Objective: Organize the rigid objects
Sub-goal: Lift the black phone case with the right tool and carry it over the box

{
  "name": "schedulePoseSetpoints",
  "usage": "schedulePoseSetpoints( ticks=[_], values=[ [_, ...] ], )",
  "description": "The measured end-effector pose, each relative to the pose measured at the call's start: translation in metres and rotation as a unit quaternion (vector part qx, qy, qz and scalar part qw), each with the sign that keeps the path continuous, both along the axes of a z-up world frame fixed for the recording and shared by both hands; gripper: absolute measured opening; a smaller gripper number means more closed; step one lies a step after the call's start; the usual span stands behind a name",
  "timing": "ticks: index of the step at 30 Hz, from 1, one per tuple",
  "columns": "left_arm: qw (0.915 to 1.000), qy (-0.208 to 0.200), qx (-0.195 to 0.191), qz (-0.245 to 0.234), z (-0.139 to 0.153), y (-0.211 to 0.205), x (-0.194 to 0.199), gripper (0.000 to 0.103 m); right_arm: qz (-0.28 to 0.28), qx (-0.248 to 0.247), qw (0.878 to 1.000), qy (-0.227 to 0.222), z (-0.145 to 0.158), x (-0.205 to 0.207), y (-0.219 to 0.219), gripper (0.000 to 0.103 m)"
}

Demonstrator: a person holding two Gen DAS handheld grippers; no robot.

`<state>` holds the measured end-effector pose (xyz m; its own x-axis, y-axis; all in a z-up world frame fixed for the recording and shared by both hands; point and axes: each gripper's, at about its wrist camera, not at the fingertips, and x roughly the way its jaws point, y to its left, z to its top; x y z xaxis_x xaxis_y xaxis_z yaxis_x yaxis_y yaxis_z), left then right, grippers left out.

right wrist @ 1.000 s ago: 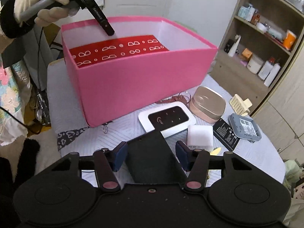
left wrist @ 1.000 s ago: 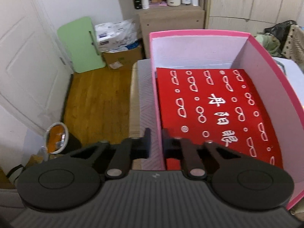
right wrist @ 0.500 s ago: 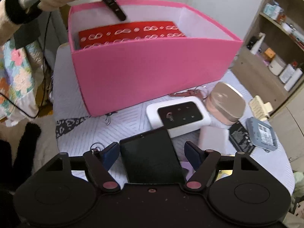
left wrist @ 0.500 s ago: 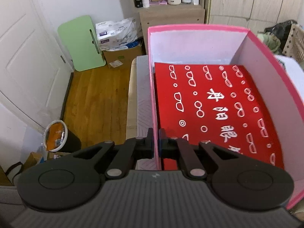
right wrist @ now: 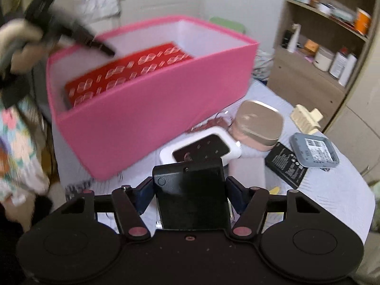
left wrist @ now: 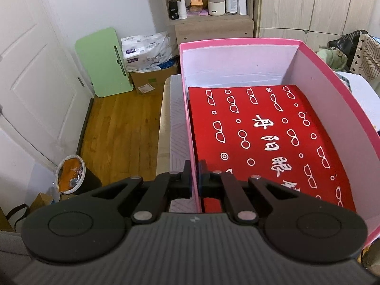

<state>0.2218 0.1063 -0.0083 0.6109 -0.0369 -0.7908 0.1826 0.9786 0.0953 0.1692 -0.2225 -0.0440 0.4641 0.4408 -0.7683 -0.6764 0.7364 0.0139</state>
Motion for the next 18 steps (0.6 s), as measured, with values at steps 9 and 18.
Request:
schedulePoseSetpoints(
  ticks=[9,18],
  values=[
    [0.9953,-0.001,-0.093,0.026,0.007,0.02,-0.016,0.007,-0.027,0.035,0.999,-0.019,0.01,0.0,-0.016,0.069],
    [0.9941,-0.026,-0.095,0.047,-0.001,0.022,-0.021,0.004,-0.043,0.046,0.997,-0.043,0.022,-0.006,-0.019,0.069]
  ],
)
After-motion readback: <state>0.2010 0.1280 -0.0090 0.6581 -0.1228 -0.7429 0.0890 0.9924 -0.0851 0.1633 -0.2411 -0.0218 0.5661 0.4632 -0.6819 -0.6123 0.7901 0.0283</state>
